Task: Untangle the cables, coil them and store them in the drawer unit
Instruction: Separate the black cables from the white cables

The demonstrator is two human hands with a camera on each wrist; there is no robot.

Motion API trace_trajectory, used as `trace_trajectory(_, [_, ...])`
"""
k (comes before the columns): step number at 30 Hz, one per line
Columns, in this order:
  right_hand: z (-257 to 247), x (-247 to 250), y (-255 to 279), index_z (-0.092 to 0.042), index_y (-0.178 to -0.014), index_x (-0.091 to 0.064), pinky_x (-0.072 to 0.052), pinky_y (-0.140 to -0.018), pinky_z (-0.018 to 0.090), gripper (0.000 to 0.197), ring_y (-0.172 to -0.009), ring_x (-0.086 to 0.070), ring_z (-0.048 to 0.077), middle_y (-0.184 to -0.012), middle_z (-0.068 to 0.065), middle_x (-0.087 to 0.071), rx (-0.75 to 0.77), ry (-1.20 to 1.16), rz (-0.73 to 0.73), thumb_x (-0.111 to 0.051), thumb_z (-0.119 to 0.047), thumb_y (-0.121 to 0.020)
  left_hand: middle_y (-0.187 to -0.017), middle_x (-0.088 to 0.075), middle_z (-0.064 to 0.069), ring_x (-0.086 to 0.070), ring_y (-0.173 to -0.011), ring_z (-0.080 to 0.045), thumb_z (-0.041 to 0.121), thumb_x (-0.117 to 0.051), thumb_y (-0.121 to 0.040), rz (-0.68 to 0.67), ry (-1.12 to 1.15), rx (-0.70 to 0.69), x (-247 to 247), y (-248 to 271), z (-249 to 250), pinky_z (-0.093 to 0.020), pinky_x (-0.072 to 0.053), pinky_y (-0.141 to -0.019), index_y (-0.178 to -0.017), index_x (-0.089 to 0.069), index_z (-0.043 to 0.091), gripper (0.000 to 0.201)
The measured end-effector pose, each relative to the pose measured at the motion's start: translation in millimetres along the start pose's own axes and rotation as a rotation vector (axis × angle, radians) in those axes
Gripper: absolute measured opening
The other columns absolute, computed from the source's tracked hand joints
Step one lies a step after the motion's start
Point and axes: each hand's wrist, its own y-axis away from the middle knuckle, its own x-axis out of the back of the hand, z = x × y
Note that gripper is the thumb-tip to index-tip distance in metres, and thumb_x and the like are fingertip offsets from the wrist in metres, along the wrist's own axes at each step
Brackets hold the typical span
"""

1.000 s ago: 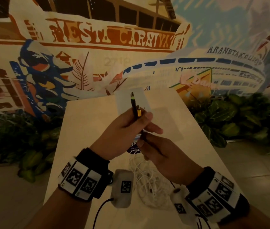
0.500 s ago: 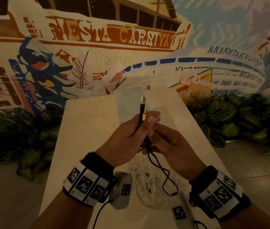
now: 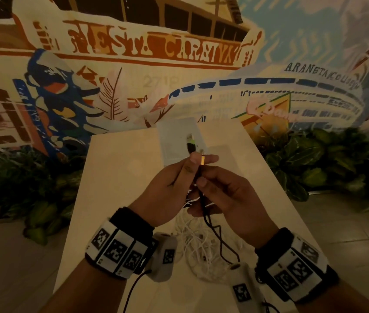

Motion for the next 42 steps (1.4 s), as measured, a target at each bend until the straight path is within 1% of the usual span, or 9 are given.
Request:
trace_trajectory(10, [3.7, -5.1, 0.5, -0.010, -0.115, -0.066, -0.063, -0.063, 0.046, 0.023, -0.075, -0.075, 0.036, -0.095, 0.014, -0.076, 0.003, 0.022, 0.063, -0.047, -0.020, -0.106, -0.104, -0.074, -0.007, -0.066, -0.098, -0.024, 0.050, -0.035, -0.105, -0.012, -0.276, -0.008, 9.6, 3.5, -5.3, -0.039, -0.050, -0.089, -0.122, -0.068, 0.014, 0.052])
trace_trajectory(14, [9.1, -5.4, -0.6, -0.013, -0.111, -0.063, -0.057, -0.054, 0.041, 0.022, -0.061, -0.071, 0.030, -0.086, 0.013, -0.073, 0.065, 0.111, 0.037, -0.045, -0.024, -0.106, -0.080, -0.066, -0.004, -0.060, -0.077, -0.024, 0.052, -0.036, -0.101, -0.050, -0.357, -0.001, 11.4, 1.9, -5.0, -0.019, -0.047, -0.067, -0.096, -0.067, 0.006, 0.056])
trace_trajectory(16, [14.5, -4.4, -1.0, -0.016, -0.107, -0.064, -0.050, -0.054, 0.033, 0.022, -0.056, -0.061, 0.020, -0.076, 0.006, -0.068, 0.119, 0.208, 0.054, -0.044, -0.024, -0.108, -0.088, -0.071, 0.003, -0.065, -0.084, -0.016, 0.059, -0.041, -0.099, -0.059, -0.307, 0.030, 15.2, 0.3, -8.6, -0.016, -0.049, -0.080, -0.103, -0.071, 0.014, 0.054])
trace_trajectory(19, [22.1, -5.6, -0.4, -0.018, -0.107, -0.065, -0.043, -0.061, 0.016, 0.022, -0.059, -0.052, 0.003, -0.069, -0.010, -0.059, 0.170, 0.326, 0.049, -0.043, -0.020, -0.108, -0.105, -0.073, -0.004, -0.067, -0.100, -0.027, 0.069, -0.046, -0.094, -0.065, -0.225, 0.063, 18.8, -1.1, -13.3, -0.048, -0.055, -0.090, -0.121, -0.070, 0.021, 0.060])
trace_trajectory(22, [28.0, -12.9, 1.5, -0.024, -0.120, -0.064, -0.042, -0.063, 0.014, 0.025, -0.064, -0.054, 0.003, -0.071, -0.011, -0.059, 0.183, 0.392, 0.018, -0.043, -0.028, -0.107, -0.088, -0.071, 0.000, -0.067, -0.077, -0.022, 0.041, -0.048, -0.102, -0.078, 0.027, 0.088, 13.4, -1.1, -11.0, -0.037, -0.057, -0.076, -0.123, -0.069, 0.011, 0.042])
trace_trajectory(27, [42.9, -4.6, 1.5, -0.015, -0.097, -0.066, -0.050, -0.071, 0.030, 0.037, -0.066, -0.061, 0.011, -0.072, 0.004, -0.065, -0.033, 0.385, -0.203, -0.046, -0.046, -0.104, -0.092, -0.075, -0.004, -0.069, -0.075, -0.019, 0.025, -0.041, -0.107, 0.045, 0.158, 0.058, 5.7, -1.9, -12.5, -0.029, -0.057, -0.074, -0.093, -0.059, 0.002, 0.032])
trace_trajectory(31, [77.6, 18.2, 14.6, -0.027, -0.077, -0.063, -0.054, -0.077, 0.050, 0.044, -0.067, -0.064, 0.029, -0.070, 0.001, -0.070, -0.242, 0.451, -0.303, -0.048, -0.061, -0.100, -0.063, -0.031, -0.005, -0.039, -0.051, -0.020, 0.028, -0.039, -0.109, 0.172, 0.429, 0.078, 13.9, -6.9, -16.9, -0.032, -0.049, -0.056, -0.084, -0.053, 0.011, 0.033])
trace_trajectory(38, [132.2, 60.8, 74.0, -0.043, -0.065, -0.063, -0.053, -0.071, 0.028, 0.038, -0.062, -0.055, 0.010, -0.066, -0.009, -0.055, -0.611, 0.436, -0.346, -0.053, -0.062, -0.096, -0.059, -0.019, 0.002, -0.014, -0.044, -0.011, 0.032, -0.042, -0.108, 0.267, 0.415, 0.254, 36.3, -12.6, -33.3, -0.019, -0.023, -0.038, -0.083, -0.056, 0.017, 0.032])
trace_trajectory(42, [154.1, 82.1, 104.9, -0.036, -0.094, -0.069, -0.053, -0.095, 0.031, 0.030, -0.091, -0.068, 0.008, -0.095, -0.009, -0.073, -0.613, 0.521, -0.418, -0.062, -0.065, -0.089, -0.058, -0.021, 0.003, -0.016, -0.043, -0.009, 0.032, -0.043, -0.108, 0.269, 0.402, 0.356, 27.5, -6.6, -52.5, -0.018, -0.022, -0.037, -0.081, -0.058, 0.018, 0.034])
